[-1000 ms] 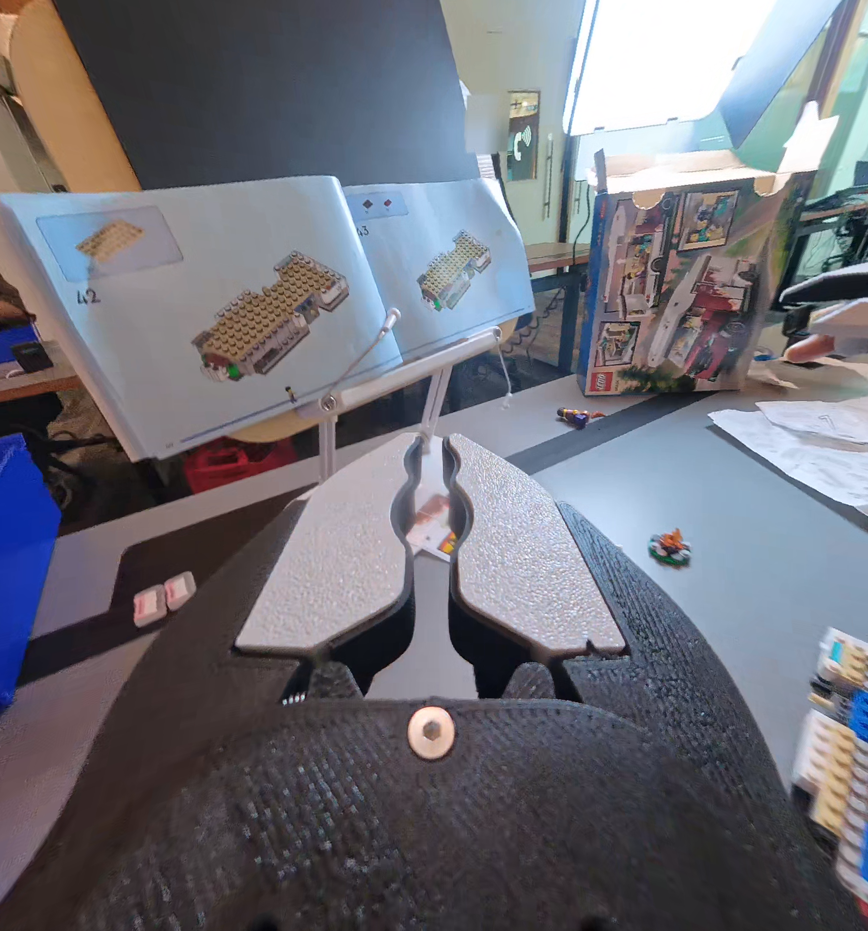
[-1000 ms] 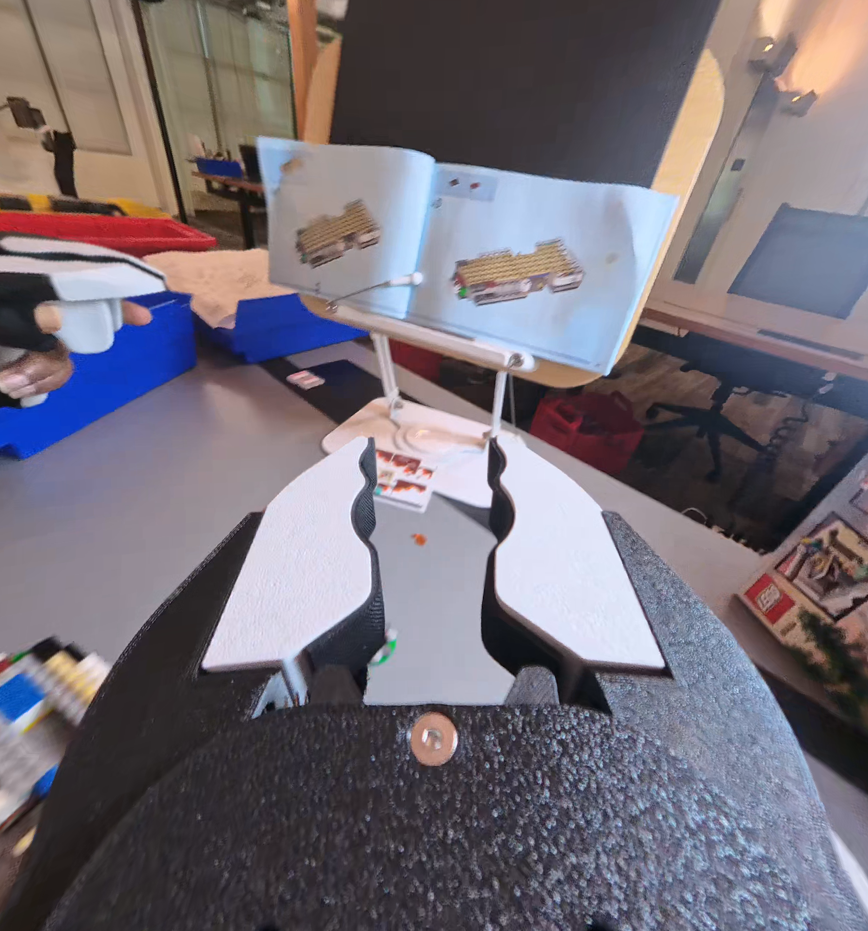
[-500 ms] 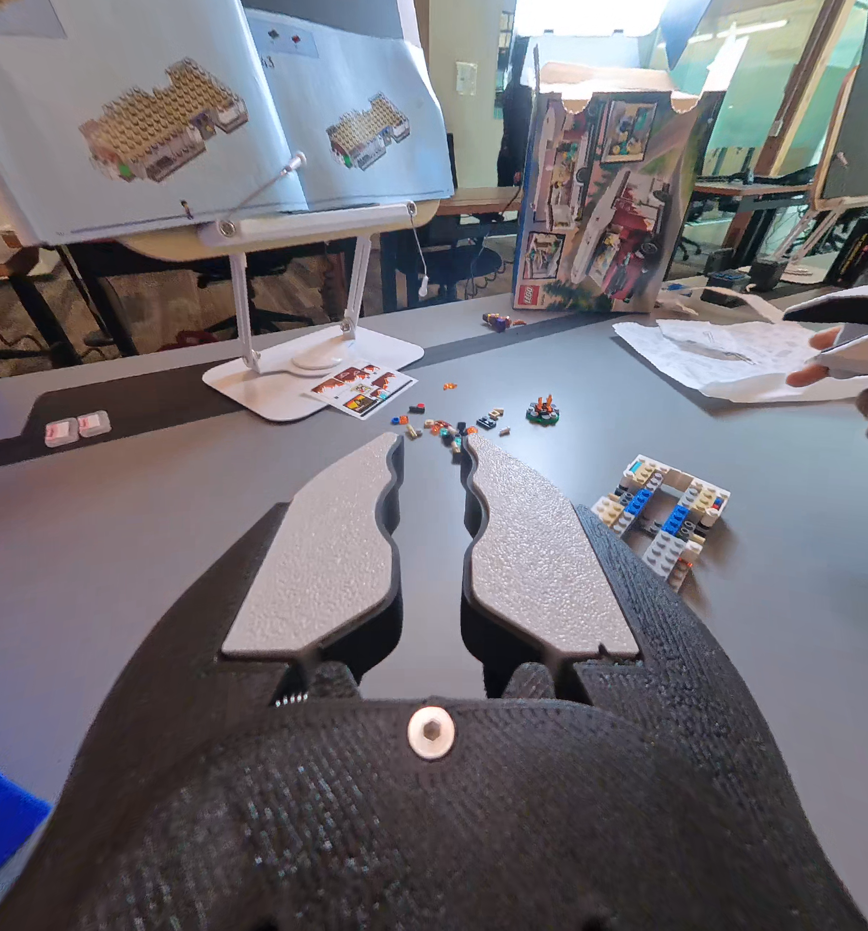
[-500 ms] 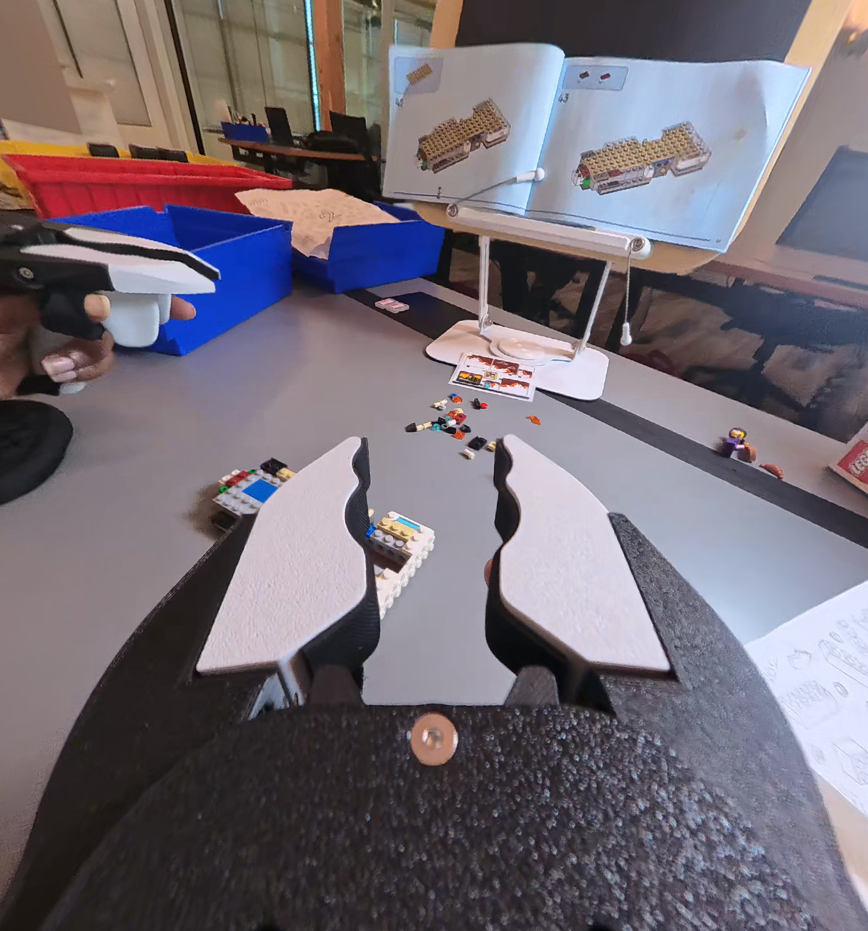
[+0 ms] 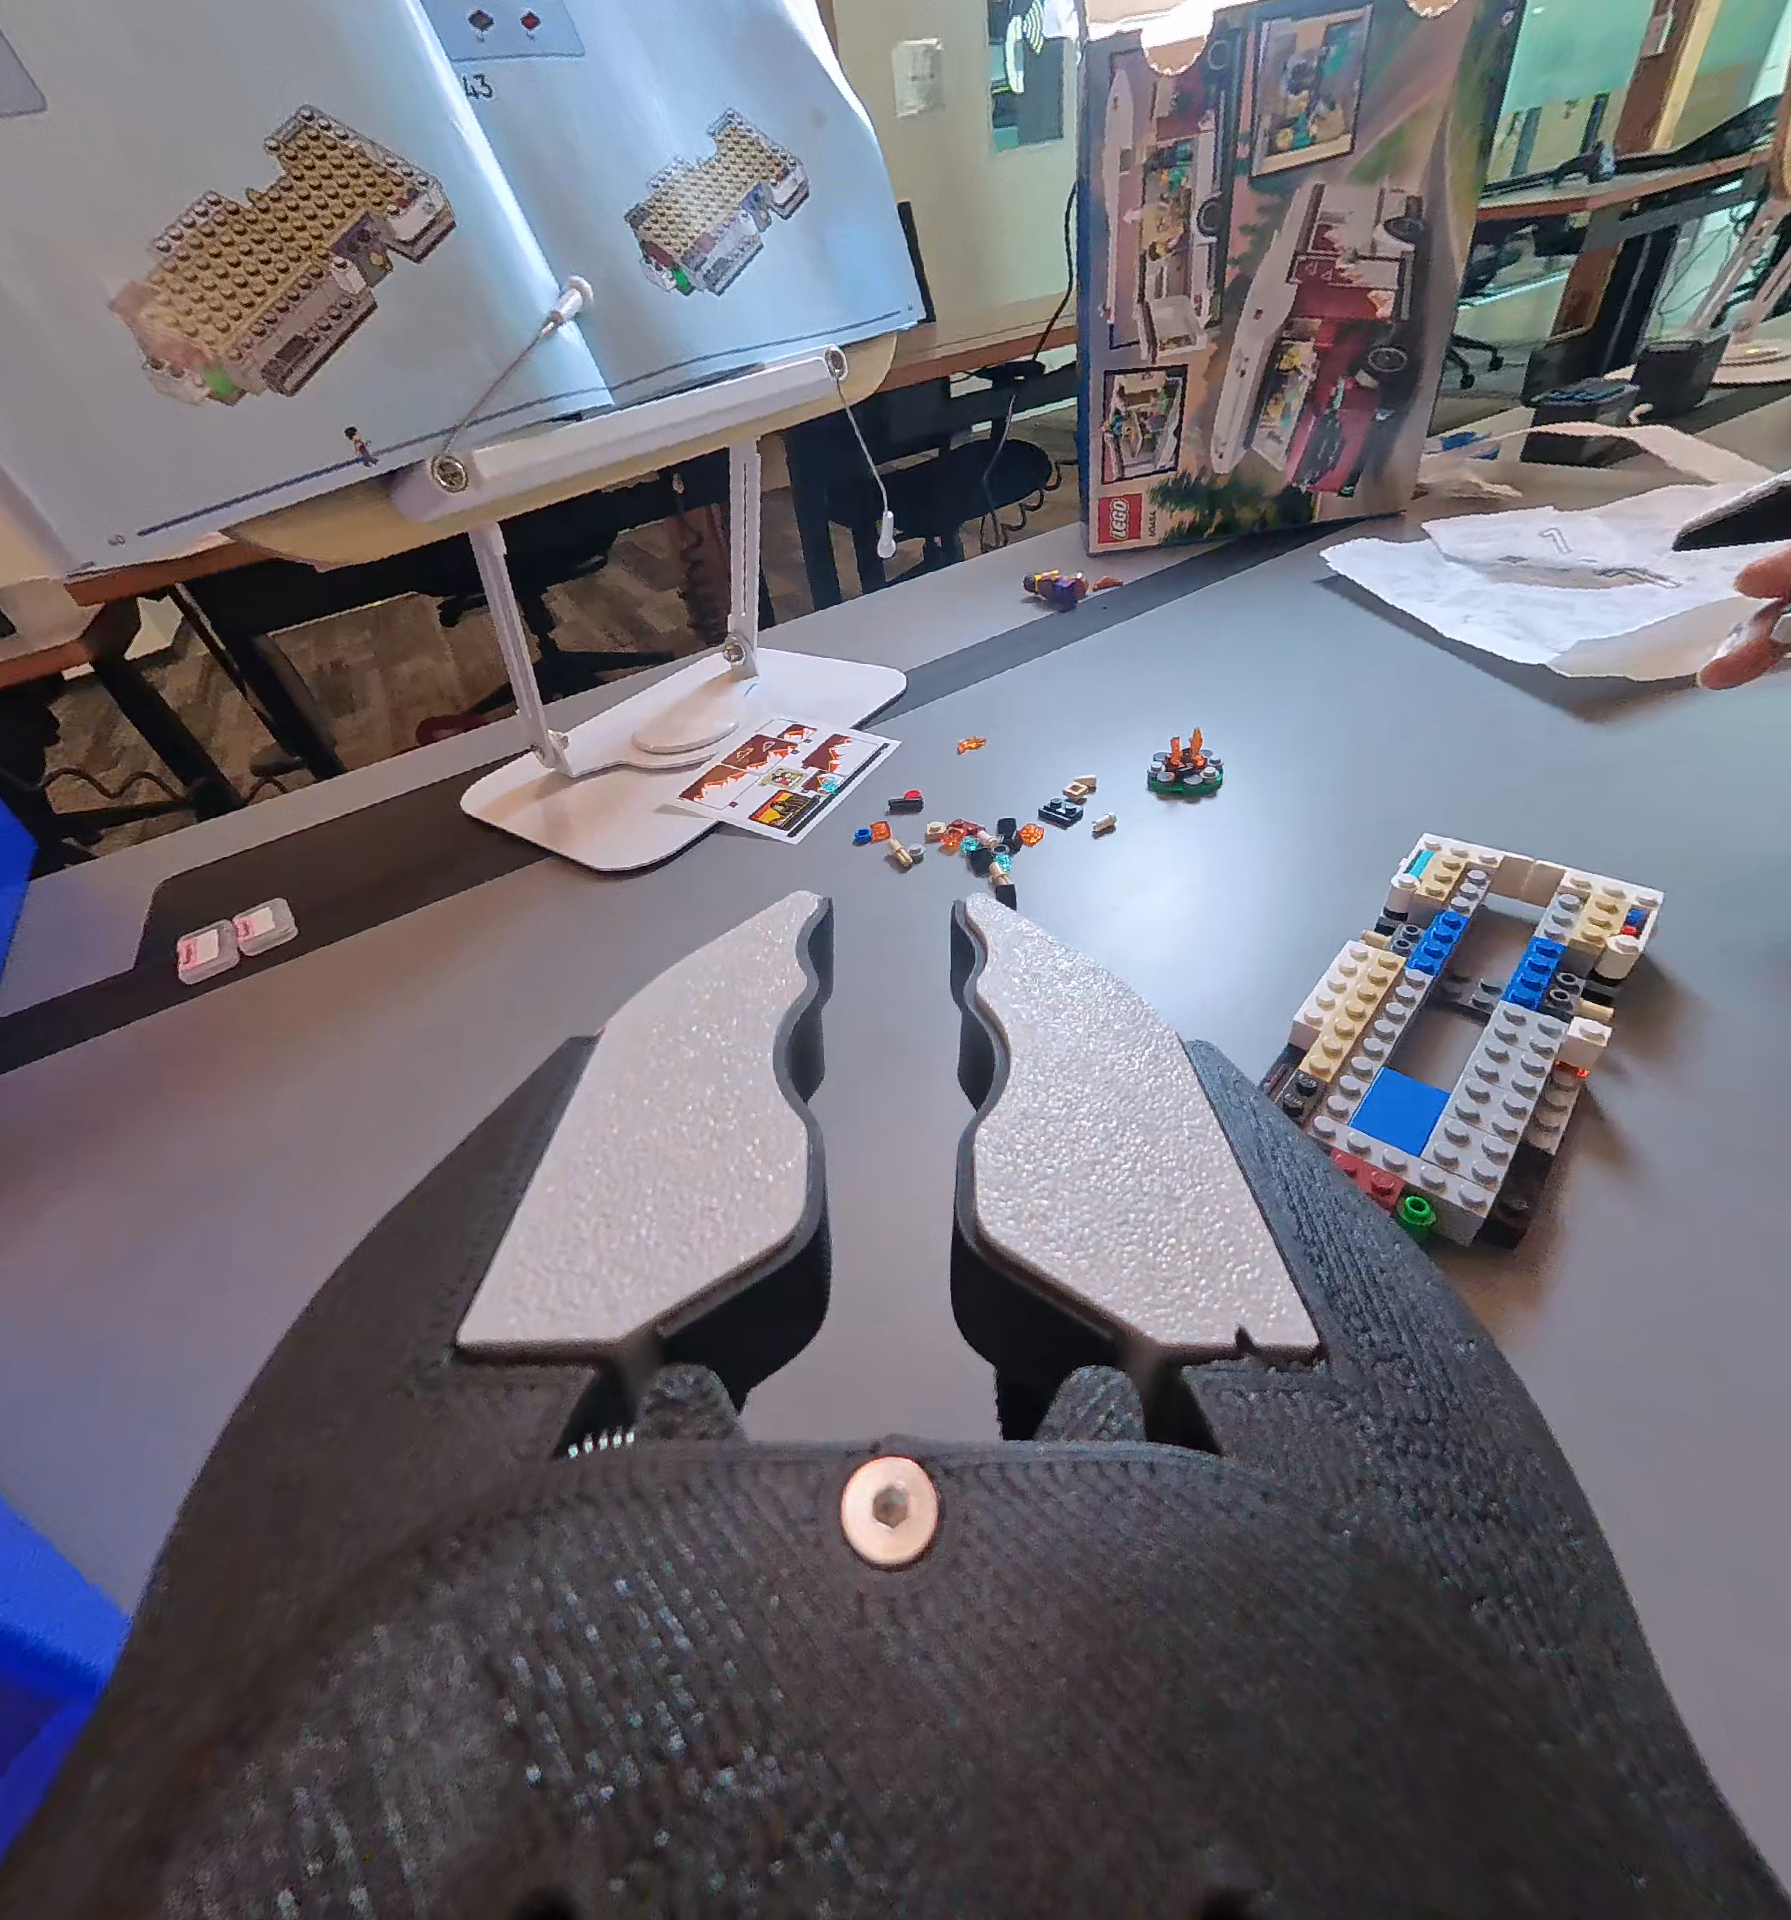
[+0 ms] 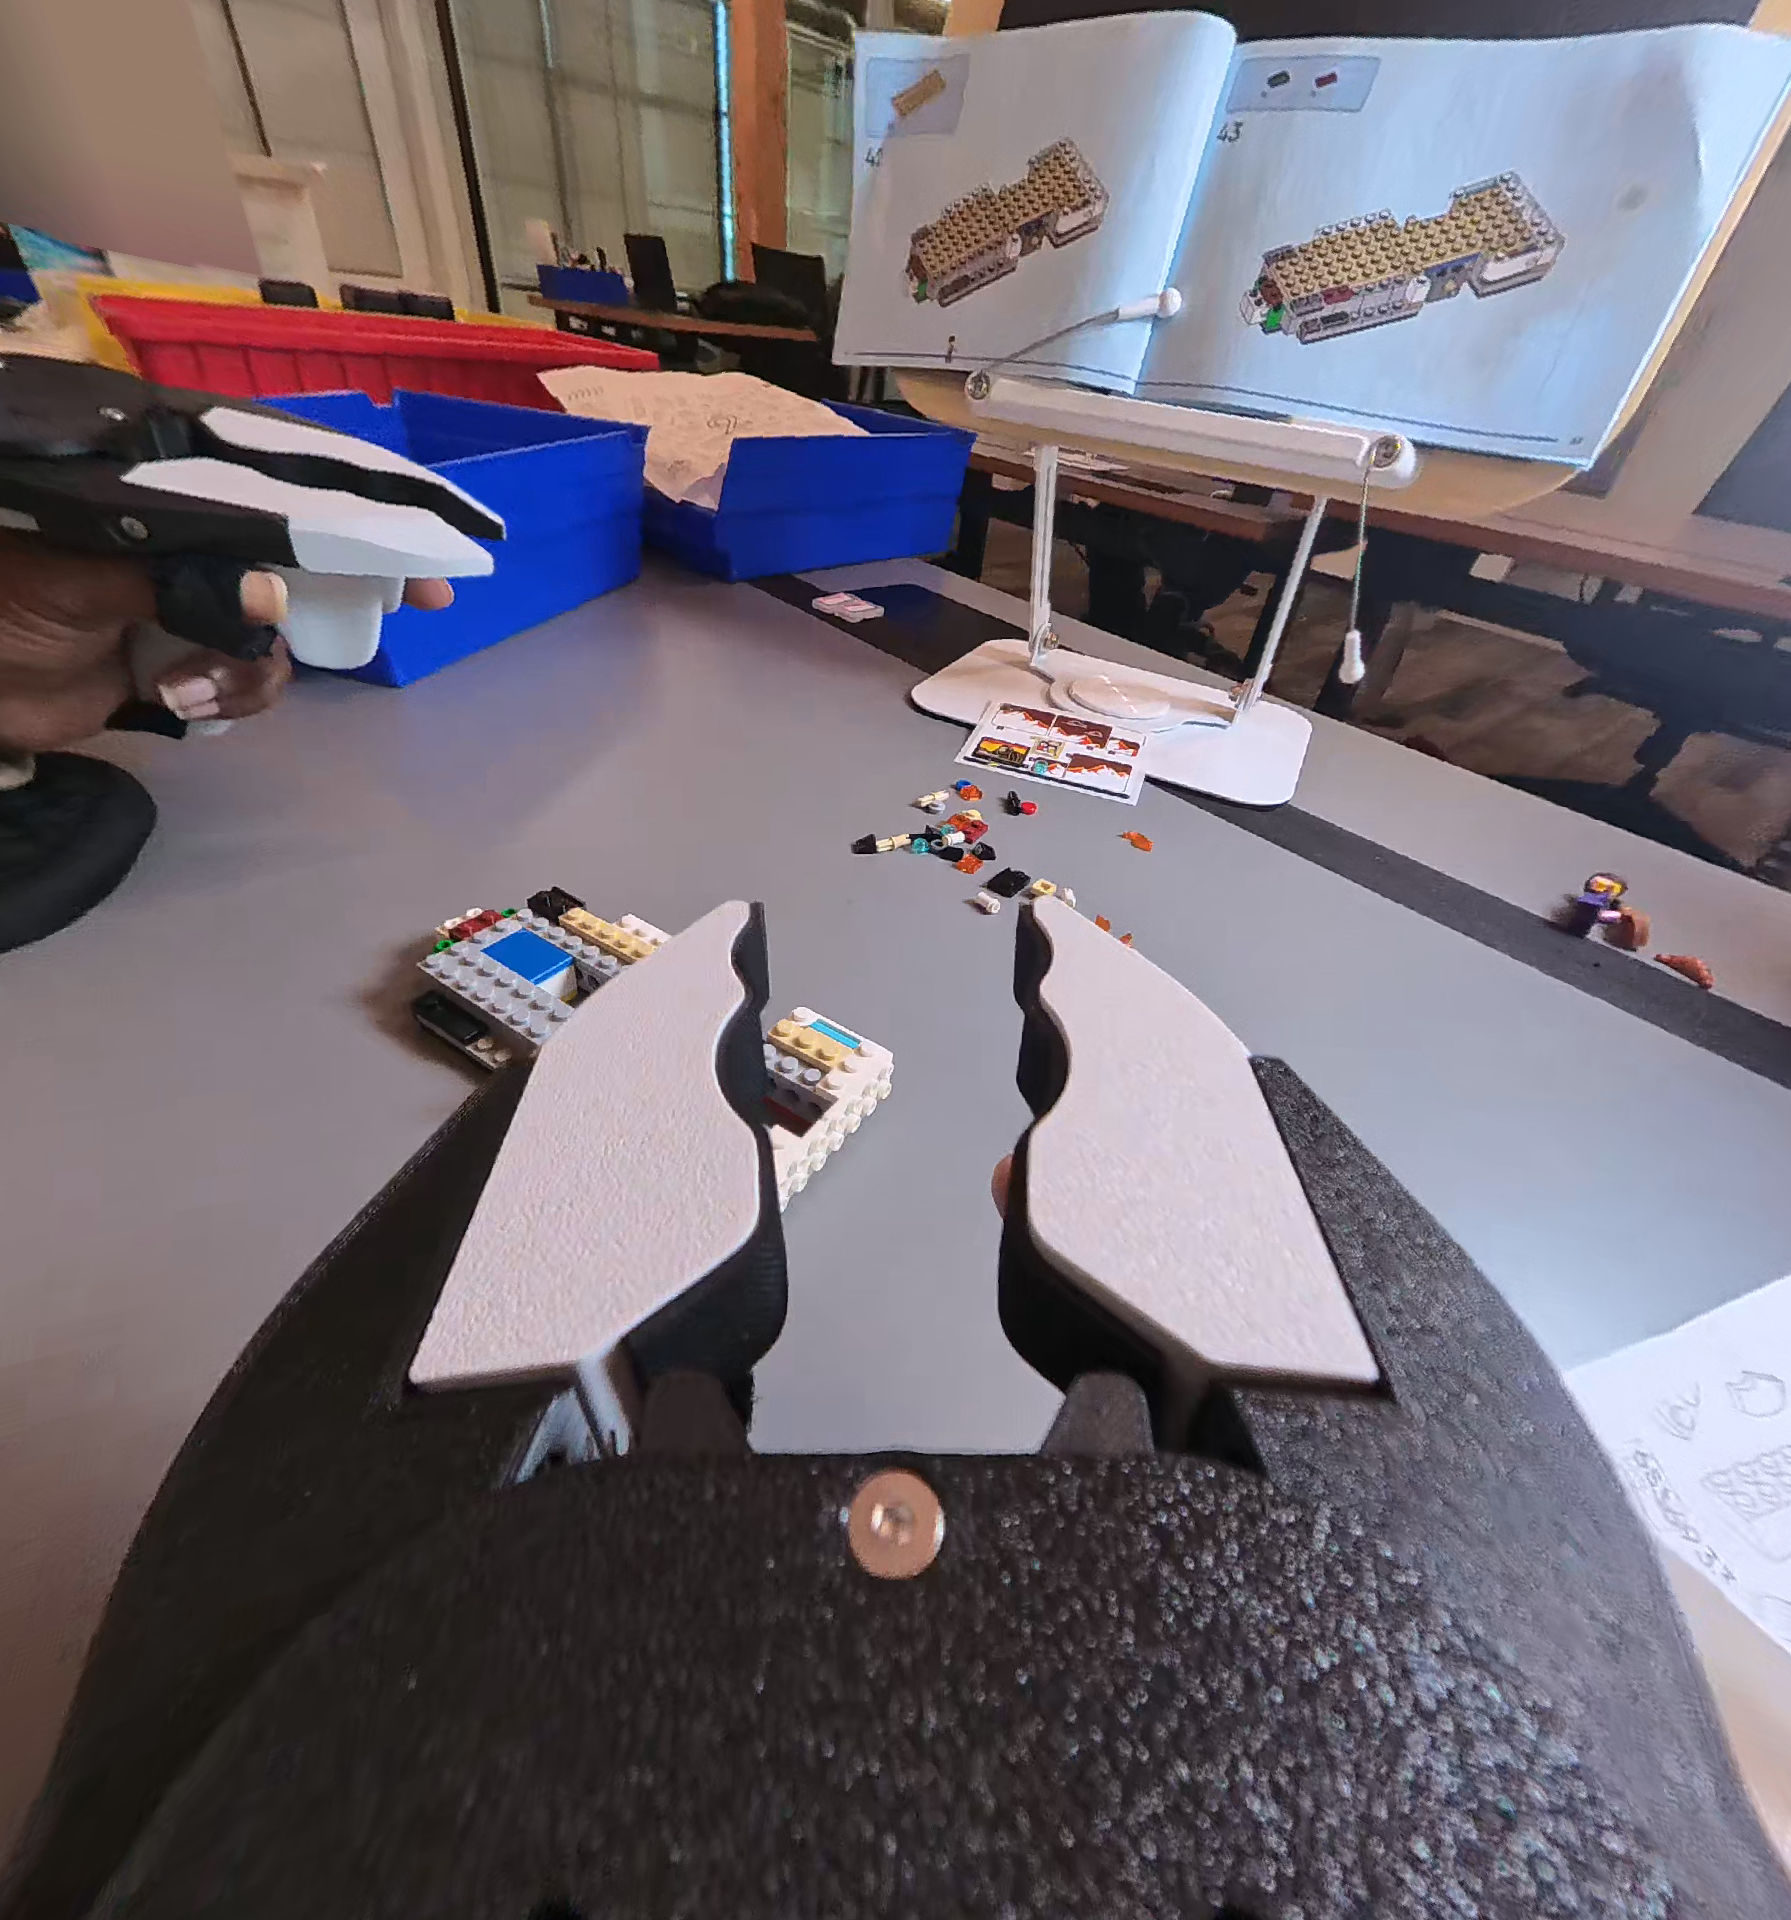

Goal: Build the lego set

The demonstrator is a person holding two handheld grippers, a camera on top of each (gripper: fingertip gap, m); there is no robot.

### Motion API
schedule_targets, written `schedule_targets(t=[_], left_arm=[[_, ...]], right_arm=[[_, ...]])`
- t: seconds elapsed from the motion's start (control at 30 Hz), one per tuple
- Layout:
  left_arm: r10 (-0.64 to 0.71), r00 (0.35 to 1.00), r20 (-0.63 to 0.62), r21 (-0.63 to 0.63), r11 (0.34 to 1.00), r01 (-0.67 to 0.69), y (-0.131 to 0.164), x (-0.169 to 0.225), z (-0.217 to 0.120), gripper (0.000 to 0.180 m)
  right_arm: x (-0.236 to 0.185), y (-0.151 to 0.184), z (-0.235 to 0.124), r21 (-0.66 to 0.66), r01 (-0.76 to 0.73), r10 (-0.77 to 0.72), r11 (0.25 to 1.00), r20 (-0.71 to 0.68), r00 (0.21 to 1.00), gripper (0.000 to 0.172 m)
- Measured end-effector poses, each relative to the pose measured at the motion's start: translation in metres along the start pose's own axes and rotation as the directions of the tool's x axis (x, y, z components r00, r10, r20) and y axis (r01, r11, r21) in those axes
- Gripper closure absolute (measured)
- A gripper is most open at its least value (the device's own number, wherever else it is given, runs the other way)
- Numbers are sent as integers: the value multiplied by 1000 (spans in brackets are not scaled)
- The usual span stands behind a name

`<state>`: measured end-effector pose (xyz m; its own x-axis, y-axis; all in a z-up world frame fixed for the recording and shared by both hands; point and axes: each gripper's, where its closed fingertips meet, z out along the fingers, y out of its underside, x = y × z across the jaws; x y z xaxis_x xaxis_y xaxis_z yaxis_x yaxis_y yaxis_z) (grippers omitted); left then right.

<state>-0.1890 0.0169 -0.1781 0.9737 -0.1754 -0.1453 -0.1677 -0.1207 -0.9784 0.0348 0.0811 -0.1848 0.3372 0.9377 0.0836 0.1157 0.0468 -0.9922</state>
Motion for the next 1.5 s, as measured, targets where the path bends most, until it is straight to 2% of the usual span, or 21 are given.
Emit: schedule_targets(t=[0.3, 0.4, 0.47, 0.57, 0.63, 0.67, 0.73, 0.77, 0.8, 0.83, 0.9, 0.97, 1.03, 1.13, 1.2, 1.33, 1.4, 1.5], left_arm=[[0, 1000, -6, -1, 1000, 0, -1, -1, -1, 159], [-29, 1000, 4, 38, 999, 28, -13, -9, -10, 160], [-40, 997, 63, 104, 994, 33, -37, -32, -28, 161], [24, 969, 245, 131, 990, -58, -76, -99, -79, 166], [73, 943, 324, -9, 997, -74, -79, -153, -110, 164], [111, 934, 339, -101, 992, -81, -74, -179, -121, 163], [122, 968, 218, -315, 948, -49, -44, -212, -126, 162], [82, 988, 132, -427, 904, -18, -22, -221, -124, 156], [44, 993, 105, -525, 851, 17, -1, -235, -123, 154], [19, 994, 107, -596, 802, 48, 18, -250, -120, 153], [-81, 994, 79, -729, 676, 113, 60, -261, -112, 142], [-98, 993, 68, -811, 574, 112, 96, -272, -102, 136], [-81, 992, 95, -857, 500, 123, 125, -286, -94, 134], [-109, 984, 143, -879, 443, 177, 152, -296, -82, 132], [-193, 969, 155, -880, 419, 224, 161, -290, -75, 132], [-158, 976, 153, -900, 385, 203, 166, -293, -79, 141], [-73, 987, 143, -927, 341, 159, 166, -303, -92, 141], [-77, 988, 135, -923, 352, 153, 157, -298, -92, 137]], right_arm=[[9, 1, -4, -1, -30, 30, 1000, -22, 999, 125], [8, 2, -3, -6, -35, 35, 999, -15, 999, 125], [8, 3, -3, -6, -43, 43, 999, -11, 999, 125], [5, 3, -2, -11, -50, 50, 999, -4, 999, 125], [1, 4, 0, -17, -46, 46, 999, 7, 999, 125], [0, 5, 1, -23, -42, 43, 999, 12, 999, 125], [-2, 7, 3, -33, -41, 41, 999, 19, 999, 125], [-2, 9, 4, -37, -42, 43, 998, 20, 999, 125], [-3, 9, 5, -39, -46, 47, 998, 22, 999, 125], [-3, 9, 6, -40, -52, 53, 998, 22, 998, 126], [-3, 9, 8, -46, -63, 64, 997, 19, 998, 126], [-4, 10, 9, -53, -55, 56, 997, 15, 998, 126], [-5, 11, 10, -62, -36, 37, 997, 9, 999, 126], [-5, 12, 10, -71, -26, 26, 997, 2, 1000, 126], [-5, 13, 10, -77, -26, 26, 997, 1, 1000, 127], [-3, 16, 9, -83, -26, 26, 996, -1, 1000, 127], [-2, 16, 9, -81, -29, 29, 996, 2, 1000, 127], [-2, 15, 8, -75, -33, 33, 997, 8, 999, 127]])
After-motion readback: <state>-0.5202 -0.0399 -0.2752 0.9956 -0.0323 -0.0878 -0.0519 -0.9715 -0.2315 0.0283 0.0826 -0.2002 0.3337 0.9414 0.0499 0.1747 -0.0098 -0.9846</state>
